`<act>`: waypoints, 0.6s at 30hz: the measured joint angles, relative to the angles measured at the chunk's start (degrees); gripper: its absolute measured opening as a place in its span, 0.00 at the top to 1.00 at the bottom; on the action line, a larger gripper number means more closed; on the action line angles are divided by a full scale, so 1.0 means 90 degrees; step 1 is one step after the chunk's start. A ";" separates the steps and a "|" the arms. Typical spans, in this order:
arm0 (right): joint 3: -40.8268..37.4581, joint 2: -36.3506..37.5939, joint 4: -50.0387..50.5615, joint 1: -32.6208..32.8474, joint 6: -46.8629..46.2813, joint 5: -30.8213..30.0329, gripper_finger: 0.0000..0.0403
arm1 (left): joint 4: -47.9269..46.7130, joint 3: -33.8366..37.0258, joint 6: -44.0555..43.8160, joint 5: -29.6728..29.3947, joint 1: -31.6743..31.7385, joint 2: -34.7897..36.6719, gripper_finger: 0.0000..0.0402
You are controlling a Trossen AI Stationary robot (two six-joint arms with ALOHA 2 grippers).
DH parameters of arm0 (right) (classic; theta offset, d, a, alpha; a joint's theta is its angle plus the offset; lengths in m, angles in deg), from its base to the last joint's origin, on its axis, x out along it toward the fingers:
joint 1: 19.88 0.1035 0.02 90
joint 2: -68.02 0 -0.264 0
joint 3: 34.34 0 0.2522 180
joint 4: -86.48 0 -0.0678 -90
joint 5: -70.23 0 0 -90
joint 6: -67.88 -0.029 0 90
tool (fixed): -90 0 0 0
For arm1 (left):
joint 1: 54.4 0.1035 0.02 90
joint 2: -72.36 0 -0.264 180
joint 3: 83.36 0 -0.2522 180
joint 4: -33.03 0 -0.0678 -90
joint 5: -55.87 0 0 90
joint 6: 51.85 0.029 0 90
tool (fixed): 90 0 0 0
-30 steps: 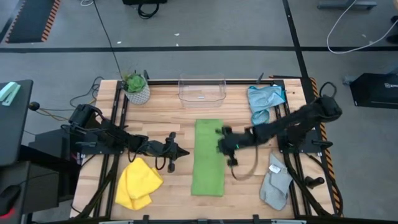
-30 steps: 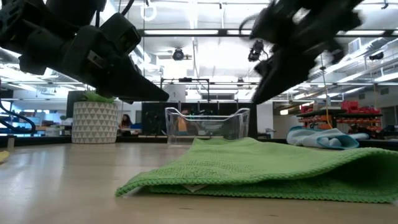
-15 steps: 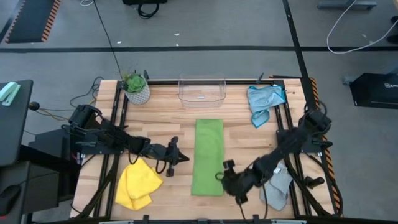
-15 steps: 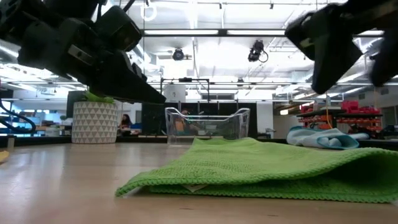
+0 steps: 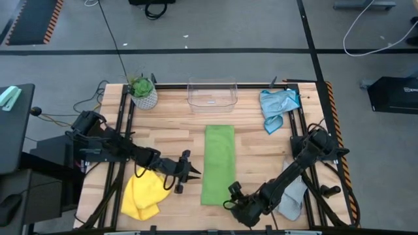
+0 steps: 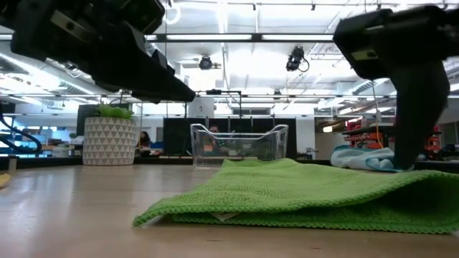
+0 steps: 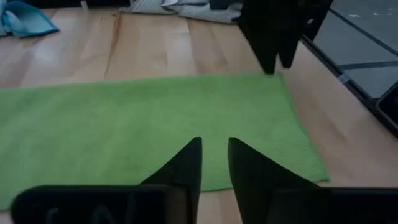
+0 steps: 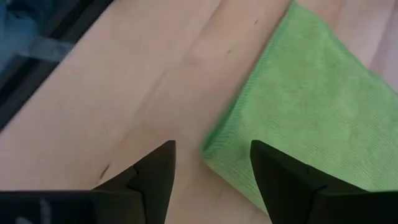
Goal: Fold microfiber towels
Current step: Fold the green microfiber cloth
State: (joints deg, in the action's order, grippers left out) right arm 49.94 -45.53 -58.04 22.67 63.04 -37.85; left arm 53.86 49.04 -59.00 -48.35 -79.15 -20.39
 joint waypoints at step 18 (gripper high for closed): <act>0.0022 -0.0439 -0.0016 0.0243 0.0922 -0.0784 0.66 | -0.0114 -0.0007 -0.0468 -0.0130 -0.0070 0.0000 0.68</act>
State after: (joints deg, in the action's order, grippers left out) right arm 50.14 -49.49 -58.19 24.86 71.34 -44.91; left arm 52.84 48.97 -63.21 -49.52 -79.79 -20.39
